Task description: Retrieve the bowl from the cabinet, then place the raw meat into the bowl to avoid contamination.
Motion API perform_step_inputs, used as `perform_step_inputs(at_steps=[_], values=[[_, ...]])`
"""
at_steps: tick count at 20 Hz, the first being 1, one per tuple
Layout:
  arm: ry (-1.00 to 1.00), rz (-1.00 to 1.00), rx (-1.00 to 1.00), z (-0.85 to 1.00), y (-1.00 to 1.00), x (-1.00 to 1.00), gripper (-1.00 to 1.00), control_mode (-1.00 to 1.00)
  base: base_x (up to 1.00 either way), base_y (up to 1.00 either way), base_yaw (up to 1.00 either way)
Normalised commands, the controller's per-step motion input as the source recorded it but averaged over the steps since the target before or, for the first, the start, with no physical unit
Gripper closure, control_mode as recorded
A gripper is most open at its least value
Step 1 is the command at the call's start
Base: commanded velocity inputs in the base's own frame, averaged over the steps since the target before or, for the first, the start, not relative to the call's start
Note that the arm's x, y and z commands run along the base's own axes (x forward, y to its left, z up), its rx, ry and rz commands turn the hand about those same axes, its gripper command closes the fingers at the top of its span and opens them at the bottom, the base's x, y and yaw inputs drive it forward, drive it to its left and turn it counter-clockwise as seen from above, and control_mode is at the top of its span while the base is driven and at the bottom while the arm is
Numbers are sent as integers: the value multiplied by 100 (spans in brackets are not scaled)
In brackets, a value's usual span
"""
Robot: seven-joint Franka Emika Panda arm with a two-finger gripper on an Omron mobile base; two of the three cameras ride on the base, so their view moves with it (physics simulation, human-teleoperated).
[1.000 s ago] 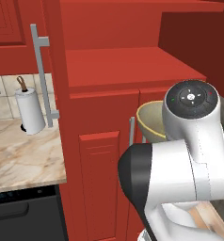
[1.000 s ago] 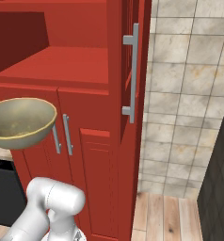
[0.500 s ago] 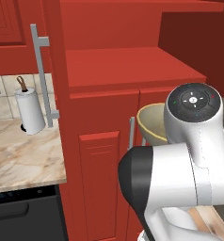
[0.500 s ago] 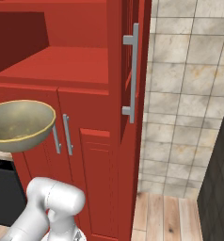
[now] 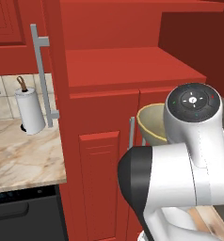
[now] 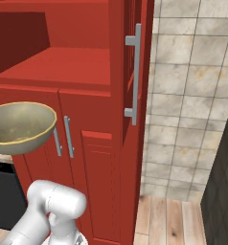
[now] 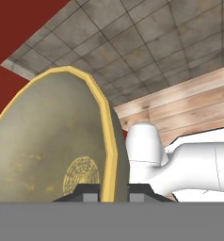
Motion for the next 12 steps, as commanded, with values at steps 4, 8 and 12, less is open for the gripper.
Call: perform_step_inputs(at_steps=[4, 8, 12], values=[[-1, 0, 0, -1, 0, 0, 100, -100, 0, 0, 0], [0, 0, 0, -1, 0, -2, 100, -100, 0, 0, 0], [0, 0, 0, 0, 0, 0, 100, 100, -30, 0, 0]])
